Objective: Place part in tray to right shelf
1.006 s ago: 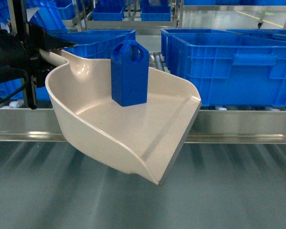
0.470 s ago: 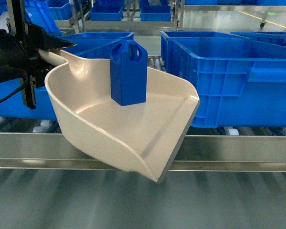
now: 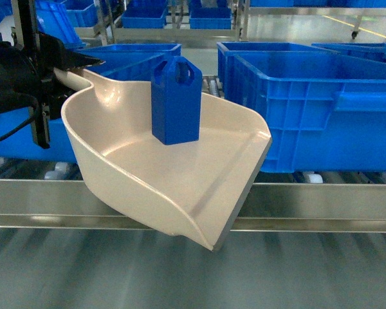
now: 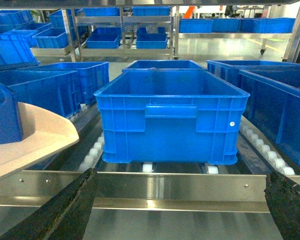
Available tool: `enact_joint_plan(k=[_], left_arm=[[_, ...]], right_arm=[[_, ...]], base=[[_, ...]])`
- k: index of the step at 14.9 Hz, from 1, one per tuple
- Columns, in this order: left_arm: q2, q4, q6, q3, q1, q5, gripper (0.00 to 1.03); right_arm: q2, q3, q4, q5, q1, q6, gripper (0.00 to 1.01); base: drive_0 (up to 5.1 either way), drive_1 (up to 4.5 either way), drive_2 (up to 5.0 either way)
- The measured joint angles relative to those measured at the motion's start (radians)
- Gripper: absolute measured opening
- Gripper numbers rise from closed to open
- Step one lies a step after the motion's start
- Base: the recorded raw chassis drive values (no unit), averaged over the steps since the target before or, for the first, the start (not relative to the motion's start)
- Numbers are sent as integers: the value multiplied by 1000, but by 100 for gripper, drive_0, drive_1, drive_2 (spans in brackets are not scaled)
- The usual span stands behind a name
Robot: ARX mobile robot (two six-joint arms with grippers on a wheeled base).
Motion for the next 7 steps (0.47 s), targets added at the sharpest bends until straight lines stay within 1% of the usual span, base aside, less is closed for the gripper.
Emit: enact_joint_plan(k=[7], left_arm=[[0,0,0,0,0,0,12]], right_arm=[[0,0,0,0,0,0,98]], base=[[0,0,0]])
